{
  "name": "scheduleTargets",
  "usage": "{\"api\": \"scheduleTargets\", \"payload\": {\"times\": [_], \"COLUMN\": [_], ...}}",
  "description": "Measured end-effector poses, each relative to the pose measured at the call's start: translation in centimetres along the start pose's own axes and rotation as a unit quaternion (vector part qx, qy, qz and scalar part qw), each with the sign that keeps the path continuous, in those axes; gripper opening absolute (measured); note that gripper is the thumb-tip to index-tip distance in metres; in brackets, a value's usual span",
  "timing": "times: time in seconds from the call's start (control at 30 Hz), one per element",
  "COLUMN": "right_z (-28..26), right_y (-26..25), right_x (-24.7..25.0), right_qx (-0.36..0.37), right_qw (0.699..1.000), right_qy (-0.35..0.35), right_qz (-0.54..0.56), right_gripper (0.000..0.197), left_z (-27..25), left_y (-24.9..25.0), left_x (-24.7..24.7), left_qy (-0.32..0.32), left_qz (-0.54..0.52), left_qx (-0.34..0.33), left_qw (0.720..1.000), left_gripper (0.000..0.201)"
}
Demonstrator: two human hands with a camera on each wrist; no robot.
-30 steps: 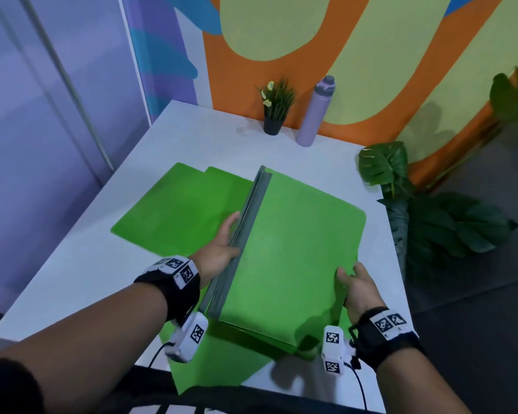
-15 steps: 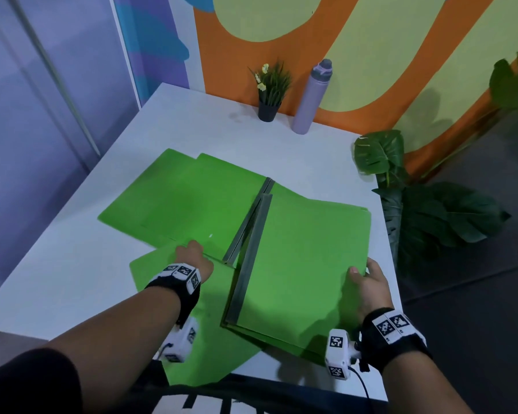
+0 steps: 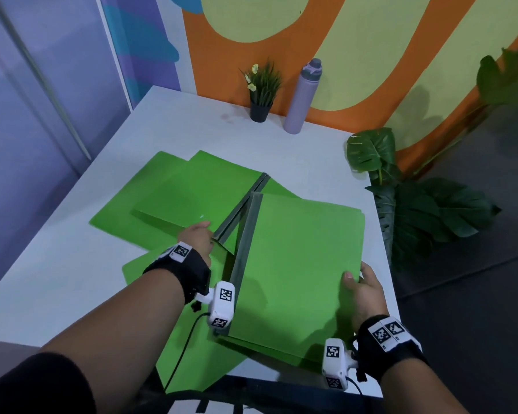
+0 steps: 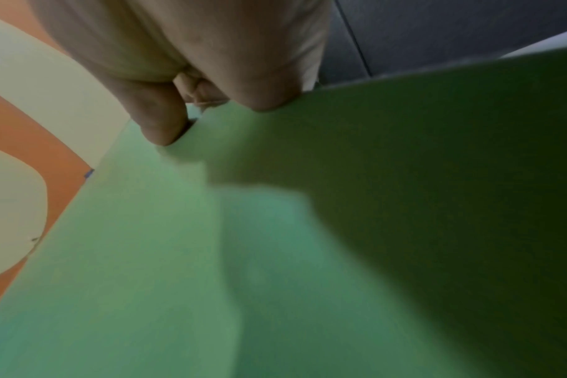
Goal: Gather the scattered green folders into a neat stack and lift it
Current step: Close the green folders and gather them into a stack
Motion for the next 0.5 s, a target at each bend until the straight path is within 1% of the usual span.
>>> {"api": "scheduleTargets", "payload": {"times": [0.03,0.07,0.13,0.17,0.2,0.3,0.37,0.43,0.5], "right_z": [0.2,0.2,0.3,0.6,0.4,-0.2,-0.4,-0.7,-1.0], "right_y": [-0.2,-0.4,-0.5,-0.4,-0.4,-1.2,-1.9,-2.3,-2.3], "right_x": [0.3,0.6,1.0,1.0,0.7,-0.8,-1.8,-3.4,-4.9], "right_qx": [0.0,-0.001,-0.014,-0.024,-0.035,-0.025,-0.024,-0.033,-0.044], "right_qw": [1.0,1.0,0.998,0.997,0.996,0.997,0.997,0.998,0.998], "right_qy": [0.004,0.01,0.031,0.042,0.048,0.038,0.029,0.017,0.01], "right_qz": [0.012,0.023,0.051,0.059,0.066,0.059,0.064,0.057,0.039], "right_gripper": [0.029,0.029,0.034,0.04,0.044,0.042,0.046,0.054,0.063], "left_z": [-0.4,-0.9,-2.2,-2.7,-3.2,-4.3,-5.3,-6.3,-7.2], "left_y": [1.0,1.9,4.2,5.4,6.5,9.3,10.5,11.9,13.8], "left_x": [0.6,1.6,3.9,5.4,6.9,11.1,13.1,14.3,14.8], "left_qy": [0.018,0.04,0.092,0.118,0.141,0.208,0.252,0.28,0.277], "left_qz": [0.001,0.024,0.104,0.147,0.191,0.313,0.365,0.378,0.339], "left_qx": [-0.011,-0.031,-0.083,-0.105,-0.126,-0.19,-0.204,-0.224,-0.296], "left_qw": [1.0,0.998,0.987,0.976,0.963,0.907,0.873,0.854,0.849], "left_gripper": [0.049,0.055,0.073,0.076,0.072,0.047,0.036,0.033,0.037]}}
Point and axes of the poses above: each hand's wrist, its own z-axis towards the middle knuckle, its own x-axis out of the back of the hand, y = z × x, the point moved 6 cm from there along z, towards the middle knuckle, and after that the axes turned 7 degrees about -x, right-handed, at the moved point
